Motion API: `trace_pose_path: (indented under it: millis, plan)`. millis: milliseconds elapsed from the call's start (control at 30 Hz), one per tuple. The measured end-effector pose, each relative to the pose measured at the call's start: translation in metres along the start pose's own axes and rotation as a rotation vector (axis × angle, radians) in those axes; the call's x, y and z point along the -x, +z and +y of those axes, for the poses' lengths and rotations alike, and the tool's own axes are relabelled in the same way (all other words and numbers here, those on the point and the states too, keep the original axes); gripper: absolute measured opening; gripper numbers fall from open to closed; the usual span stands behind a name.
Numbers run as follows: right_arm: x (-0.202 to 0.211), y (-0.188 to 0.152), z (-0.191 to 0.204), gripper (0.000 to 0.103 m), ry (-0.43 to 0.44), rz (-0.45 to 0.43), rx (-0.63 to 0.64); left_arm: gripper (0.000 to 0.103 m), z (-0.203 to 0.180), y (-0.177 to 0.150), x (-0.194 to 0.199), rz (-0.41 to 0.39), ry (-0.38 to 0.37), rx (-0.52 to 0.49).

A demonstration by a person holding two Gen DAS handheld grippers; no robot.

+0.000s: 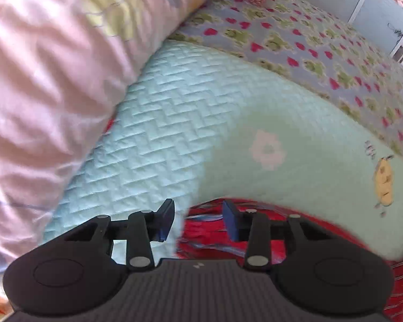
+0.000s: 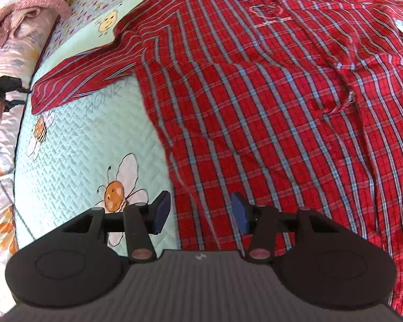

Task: Fold clothes

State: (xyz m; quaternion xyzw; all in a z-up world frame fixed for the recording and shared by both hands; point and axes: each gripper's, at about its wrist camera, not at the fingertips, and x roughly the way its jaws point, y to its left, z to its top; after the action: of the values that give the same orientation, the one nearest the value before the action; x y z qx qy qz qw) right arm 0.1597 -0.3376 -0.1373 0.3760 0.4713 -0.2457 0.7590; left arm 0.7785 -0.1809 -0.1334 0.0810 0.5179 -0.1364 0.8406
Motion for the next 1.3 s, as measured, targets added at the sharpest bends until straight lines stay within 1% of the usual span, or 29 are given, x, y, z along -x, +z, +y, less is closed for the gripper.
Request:
trace_pose_path:
  millis: [33, 67, 100, 167, 200, 233, 300, 367, 400, 433, 467, 500, 567, 600, 633, 700, 733, 833, 867, 933, 967, 1067, 1100, 1133, 1167, 1200, 1233, 1267, 1300]
  plan:
    - [0.001, 0.000, 0.002, 0.052, 0.001, -0.005, 0.010, 0.041, -0.001, -0.010, 0.004, -0.023, 0.009, -0.032]
    - [0.002, 0.000, 0.004, 0.052, 0.002, -0.010, 0.019, 0.041, 0.000, -0.021, 0.009, -0.050, -0.001, -0.063]
    - [0.002, 0.001, 0.005, 0.052, 0.008, -0.016, 0.019, 0.041, 0.005, -0.034, 0.014, -0.062, -0.042, -0.063]
    - [0.002, 0.005, 0.005, 0.052, 0.020, -0.023, 0.009, 0.041, 0.020, -0.063, 0.022, -0.058, -0.176, -0.006]
    - [0.000, 0.007, 0.005, 0.052, 0.027, -0.019, 0.004, 0.041, 0.029, -0.075, 0.022, -0.050, -0.226, 0.045]
    - [-0.003, 0.008, 0.005, 0.052, 0.035, -0.013, 0.006, 0.041, 0.040, -0.086, 0.017, -0.037, -0.255, 0.121]
    - [-0.006, 0.011, 0.009, 0.052, 0.039, -0.006, 0.019, 0.041, 0.055, -0.099, 0.002, -0.027, -0.278, 0.233]
    - [-0.006, 0.011, 0.013, 0.052, 0.044, 0.001, 0.035, 0.036, 0.060, -0.100, -0.002, -0.052, -0.259, 0.274]
    - [-0.006, 0.011, 0.015, 0.052, 0.046, 0.004, 0.042, 0.035, 0.058, -0.100, 0.001, -0.077, -0.259, 0.270]
    - [-0.006, 0.011, 0.015, 0.052, 0.044, 0.006, 0.047, 0.034, 0.050, -0.097, 0.009, -0.114, -0.264, 0.223]
    - [-0.006, 0.011, 0.015, 0.052, 0.041, 0.008, 0.050, 0.034, 0.037, -0.094, 0.019, -0.156, -0.260, 0.134]
    - [-0.006, 0.011, 0.013, 0.052, 0.037, 0.009, 0.043, 0.034, 0.017, -0.091, 0.030, -0.199, -0.239, 0.000]
    - [-0.007, 0.012, 0.006, 0.052, 0.034, 0.015, 0.013, 0.034, -0.031, -0.088, 0.048, -0.278, -0.188, -0.315]
    - [-0.008, 0.013, 0.003, 0.052, 0.040, 0.018, -0.015, 0.034, -0.057, -0.090, 0.055, -0.310, -0.179, -0.472]
    - [-0.010, 0.014, 0.000, 0.052, 0.046, 0.021, -0.043, 0.034, -0.081, -0.092, 0.060, -0.337, -0.178, -0.604]
    - [-0.012, 0.014, -0.002, 0.052, 0.058, 0.021, -0.077, 0.034, -0.129, -0.098, 0.065, -0.385, -0.188, -0.827]
    - [-0.012, 0.014, -0.002, 0.052, 0.063, 0.020, -0.080, 0.034, -0.153, -0.101, 0.066, -0.403, -0.197, -0.921]
    - [-0.012, 0.013, 0.004, 0.052, 0.070, 0.019, -0.062, 0.032, -0.215, -0.119, 0.058, -0.399, -0.279, -1.114]
    - [-0.011, 0.013, 0.006, 0.052, 0.070, 0.019, -0.057, 0.031, -0.231, -0.126, 0.054, -0.390, -0.311, -1.161]
    - [-0.010, 0.012, 0.003, 0.052, 0.065, 0.013, -0.062, 0.031, -0.259, -0.142, 0.046, -0.344, -0.395, -1.191]
    - [-0.009, 0.011, 0.001, 0.052, 0.063, 0.009, -0.069, 0.031, -0.270, -0.146, 0.036, -0.321, -0.394, -1.195]
    - [-0.009, 0.011, -0.012, 0.052, 0.057, 0.003, -0.100, 0.030, -0.295, -0.147, -0.009, -0.262, -0.266, -1.190]
    - [-0.009, 0.011, -0.016, 0.052, 0.052, 0.000, -0.104, 0.040, -0.294, -0.130, -0.022, -0.249, -0.232, -1.091]
    - [-0.008, 0.010, -0.020, 0.052, 0.044, -0.003, -0.106, 0.037, -0.285, -0.096, -0.033, -0.242, -0.204, -0.905]
    - [-0.006, 0.010, -0.026, 0.052, 0.035, -0.010, -0.111, 0.031, -0.271, -0.068, -0.040, -0.240, -0.168, -0.726]
    - [-0.005, 0.009, -0.031, 0.052, 0.032, -0.014, -0.124, 0.028, -0.253, -0.045, -0.043, -0.242, -0.124, -0.553]
    - [-0.003, 0.007, -0.037, 0.052, 0.030, -0.016, -0.140, 0.028, -0.236, -0.029, -0.044, -0.239, -0.104, -0.417]
    - [-0.002, 0.006, -0.043, 0.052, 0.027, -0.019, -0.155, 0.028, -0.226, -0.025, -0.042, -0.238, -0.108, -0.368]
    - [-0.001, 0.005, -0.047, 0.052, 0.028, -0.020, -0.165, 0.028, -0.220, -0.028, -0.038, -0.244, -0.116, -0.366]
